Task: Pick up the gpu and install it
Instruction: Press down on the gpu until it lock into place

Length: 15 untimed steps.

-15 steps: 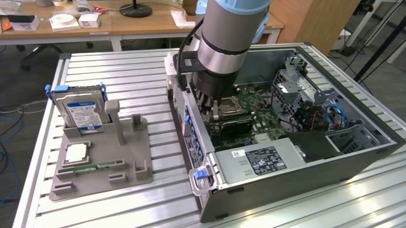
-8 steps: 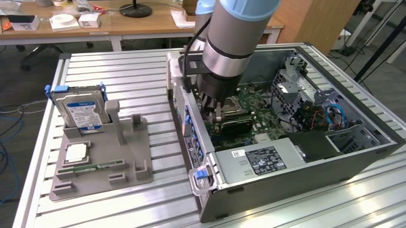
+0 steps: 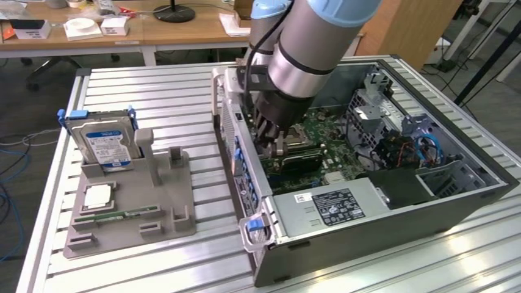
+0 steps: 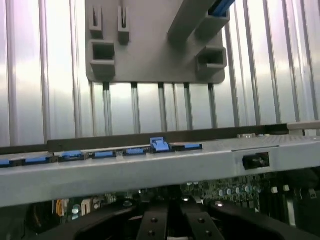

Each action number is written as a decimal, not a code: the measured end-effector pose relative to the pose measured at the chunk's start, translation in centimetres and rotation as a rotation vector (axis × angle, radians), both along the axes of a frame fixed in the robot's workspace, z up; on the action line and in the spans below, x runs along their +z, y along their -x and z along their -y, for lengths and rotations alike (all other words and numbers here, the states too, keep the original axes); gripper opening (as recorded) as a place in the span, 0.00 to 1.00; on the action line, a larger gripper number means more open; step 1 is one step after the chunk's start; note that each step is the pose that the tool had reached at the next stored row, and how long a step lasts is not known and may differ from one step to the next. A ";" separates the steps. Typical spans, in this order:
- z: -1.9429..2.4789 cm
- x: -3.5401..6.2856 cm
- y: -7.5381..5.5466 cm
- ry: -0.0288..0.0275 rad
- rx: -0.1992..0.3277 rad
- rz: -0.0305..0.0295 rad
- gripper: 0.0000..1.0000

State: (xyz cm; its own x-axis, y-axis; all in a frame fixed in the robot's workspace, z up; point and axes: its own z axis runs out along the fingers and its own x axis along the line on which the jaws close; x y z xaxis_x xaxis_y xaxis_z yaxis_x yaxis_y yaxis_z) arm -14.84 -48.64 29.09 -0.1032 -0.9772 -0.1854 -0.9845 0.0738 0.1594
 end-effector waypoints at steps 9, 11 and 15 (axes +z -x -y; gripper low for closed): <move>0.10 0.40 -1.4 -0.0053 0.001 -0.0572 0.11; 0.17 0.40 -1.4 -0.0055 0.000 -0.0741 0.11; 0.31 0.31 -1.4 -0.0060 0.000 -0.0789 0.11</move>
